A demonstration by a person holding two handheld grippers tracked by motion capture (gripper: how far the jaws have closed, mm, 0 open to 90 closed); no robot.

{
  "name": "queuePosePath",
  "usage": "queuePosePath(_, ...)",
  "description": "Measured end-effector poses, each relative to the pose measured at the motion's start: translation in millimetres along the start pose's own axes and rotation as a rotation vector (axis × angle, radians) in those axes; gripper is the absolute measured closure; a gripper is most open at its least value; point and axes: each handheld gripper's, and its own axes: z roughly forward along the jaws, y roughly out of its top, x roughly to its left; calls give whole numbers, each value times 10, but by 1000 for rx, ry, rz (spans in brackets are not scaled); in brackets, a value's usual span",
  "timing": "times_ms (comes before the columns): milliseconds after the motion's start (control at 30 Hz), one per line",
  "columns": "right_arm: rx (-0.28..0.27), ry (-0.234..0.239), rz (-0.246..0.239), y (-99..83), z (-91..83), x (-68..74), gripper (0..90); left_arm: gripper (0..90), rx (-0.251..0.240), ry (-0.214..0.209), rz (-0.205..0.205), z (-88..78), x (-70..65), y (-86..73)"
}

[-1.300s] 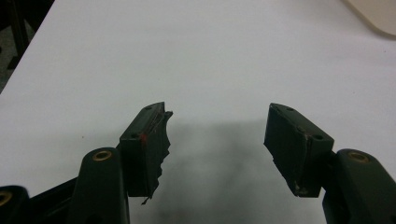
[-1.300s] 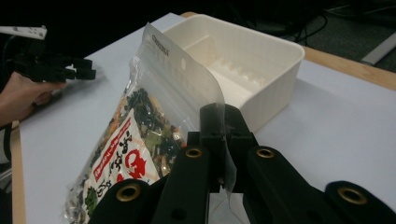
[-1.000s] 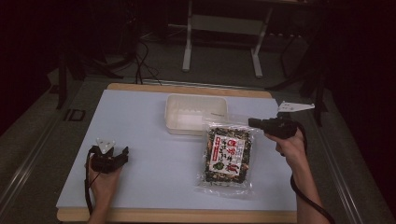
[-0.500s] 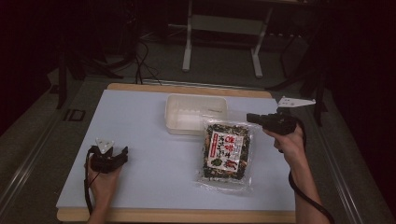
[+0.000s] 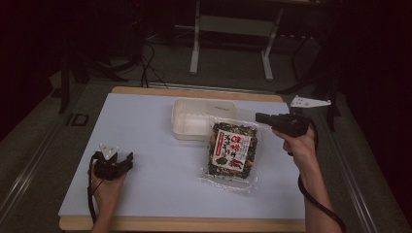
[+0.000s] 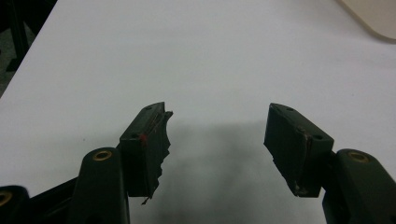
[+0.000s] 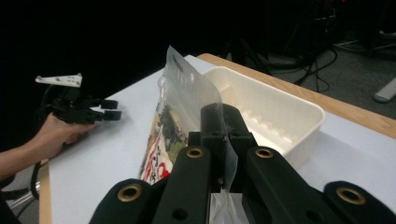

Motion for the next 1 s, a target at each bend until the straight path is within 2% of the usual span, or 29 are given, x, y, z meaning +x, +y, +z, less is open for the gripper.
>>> queuePosePath(367,-33,41,-20,150,41,89,900,394,-3,5,-3,-1,0,0)
queuePosePath(733,-53,62,-44,274,71,166,900,394,-5,8,-4,-4,1,0)
queuePosePath(1000,-56,60,-58,339,79,198,900,394,-8,7,-5,-7,2,0)
